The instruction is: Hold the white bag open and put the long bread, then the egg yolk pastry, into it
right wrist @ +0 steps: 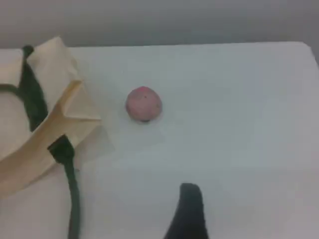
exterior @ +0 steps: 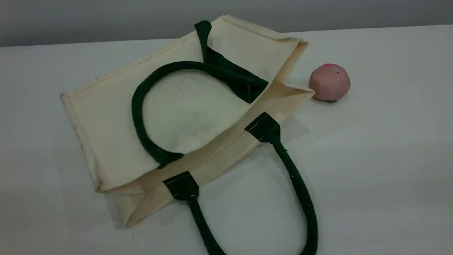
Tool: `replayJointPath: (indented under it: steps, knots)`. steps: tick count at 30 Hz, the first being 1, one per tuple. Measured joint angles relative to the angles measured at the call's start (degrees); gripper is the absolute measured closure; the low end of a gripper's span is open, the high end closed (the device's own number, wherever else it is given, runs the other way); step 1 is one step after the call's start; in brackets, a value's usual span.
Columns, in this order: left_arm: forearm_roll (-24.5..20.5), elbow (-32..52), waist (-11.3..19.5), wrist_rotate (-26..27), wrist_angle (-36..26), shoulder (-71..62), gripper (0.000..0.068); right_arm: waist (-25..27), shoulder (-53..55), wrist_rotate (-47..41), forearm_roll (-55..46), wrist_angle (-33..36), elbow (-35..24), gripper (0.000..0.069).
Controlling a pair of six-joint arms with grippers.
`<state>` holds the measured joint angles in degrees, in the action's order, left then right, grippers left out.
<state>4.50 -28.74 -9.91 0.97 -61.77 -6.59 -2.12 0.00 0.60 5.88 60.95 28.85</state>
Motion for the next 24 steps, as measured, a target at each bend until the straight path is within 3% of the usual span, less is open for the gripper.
replayJointPath:
  steps: [24]
  knots:
    - [0.0,0.0,0.0,0.0,0.0,0.0,0.0209,0.0,0.0,1.0,0.0,0.1,0.0,0.0139]
